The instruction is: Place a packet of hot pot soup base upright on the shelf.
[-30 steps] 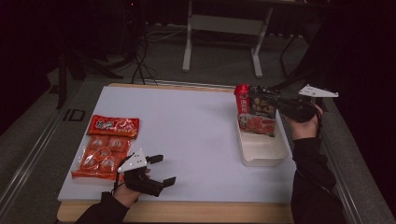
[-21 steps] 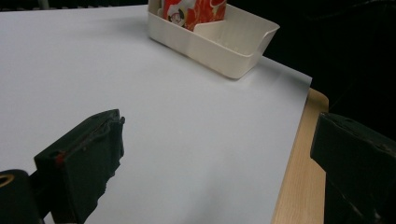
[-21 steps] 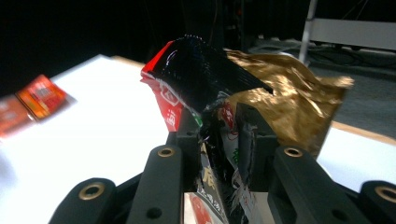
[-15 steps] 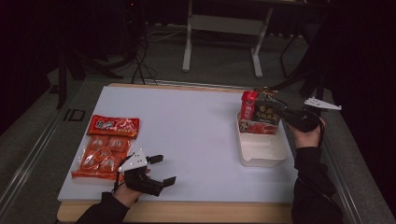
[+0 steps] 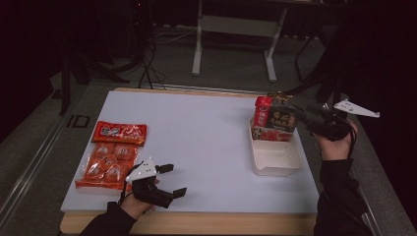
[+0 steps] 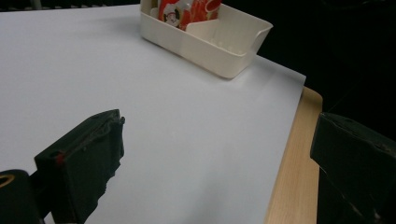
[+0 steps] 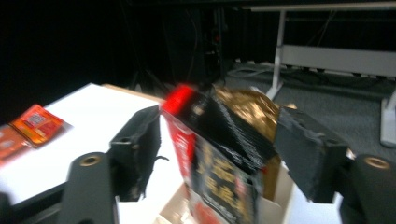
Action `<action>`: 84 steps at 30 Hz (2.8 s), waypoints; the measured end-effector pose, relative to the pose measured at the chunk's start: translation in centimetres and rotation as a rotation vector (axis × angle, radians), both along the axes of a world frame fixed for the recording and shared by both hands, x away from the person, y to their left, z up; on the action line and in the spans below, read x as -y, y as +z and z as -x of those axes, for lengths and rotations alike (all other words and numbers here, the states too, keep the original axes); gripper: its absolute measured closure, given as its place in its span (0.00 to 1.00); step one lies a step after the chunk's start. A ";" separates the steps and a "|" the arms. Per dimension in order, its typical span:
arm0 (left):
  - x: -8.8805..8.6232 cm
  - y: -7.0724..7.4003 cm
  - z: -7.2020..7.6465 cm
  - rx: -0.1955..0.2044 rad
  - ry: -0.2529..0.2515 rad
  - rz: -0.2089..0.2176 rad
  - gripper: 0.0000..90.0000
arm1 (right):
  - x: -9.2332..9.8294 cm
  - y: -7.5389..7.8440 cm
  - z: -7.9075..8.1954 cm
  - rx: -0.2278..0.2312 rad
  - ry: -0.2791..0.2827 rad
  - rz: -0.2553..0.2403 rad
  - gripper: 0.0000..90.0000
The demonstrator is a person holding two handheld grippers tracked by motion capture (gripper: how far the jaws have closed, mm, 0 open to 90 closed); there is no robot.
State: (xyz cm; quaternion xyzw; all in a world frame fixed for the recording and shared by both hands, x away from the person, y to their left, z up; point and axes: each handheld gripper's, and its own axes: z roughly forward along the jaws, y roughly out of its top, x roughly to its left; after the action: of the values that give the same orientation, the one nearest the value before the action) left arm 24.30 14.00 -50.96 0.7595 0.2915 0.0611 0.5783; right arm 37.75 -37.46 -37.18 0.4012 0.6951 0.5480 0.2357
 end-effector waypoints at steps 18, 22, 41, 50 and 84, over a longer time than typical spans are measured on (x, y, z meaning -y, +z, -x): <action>-0.6 1.3 0.2 -0.022 -0.017 -0.041 0.04 | -5.3 -1.6 6.0 -0.033 0.180 -0.030 0.16; -0.7 1.8 0.1 -0.029 -0.031 -0.066 0.05 | -6.4 -2.7 6.7 -0.048 0.243 -0.022 0.16; -7.1 6.0 -0.5 0.043 0.135 -0.076 0.47 | -9.4 -3.5 10.9 -0.041 0.353 -0.004 0.16; -12.1 6.7 -0.6 0.048 0.285 -0.108 0.77 | -9.4 -3.9 11.7 -0.052 0.368 -0.002 0.16; -22.5 -1.1 -4.8 -0.101 0.732 -0.320 1.00 | -10.2 -4.8 12.0 -0.036 0.416 0.009 0.16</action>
State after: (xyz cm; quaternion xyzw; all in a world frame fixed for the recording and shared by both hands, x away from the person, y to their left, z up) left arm 29.11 36.45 -52.04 0.6878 0.5577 0.2703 0.3779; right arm 25.77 -27.28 -42.02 0.2577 0.7696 0.5743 0.1067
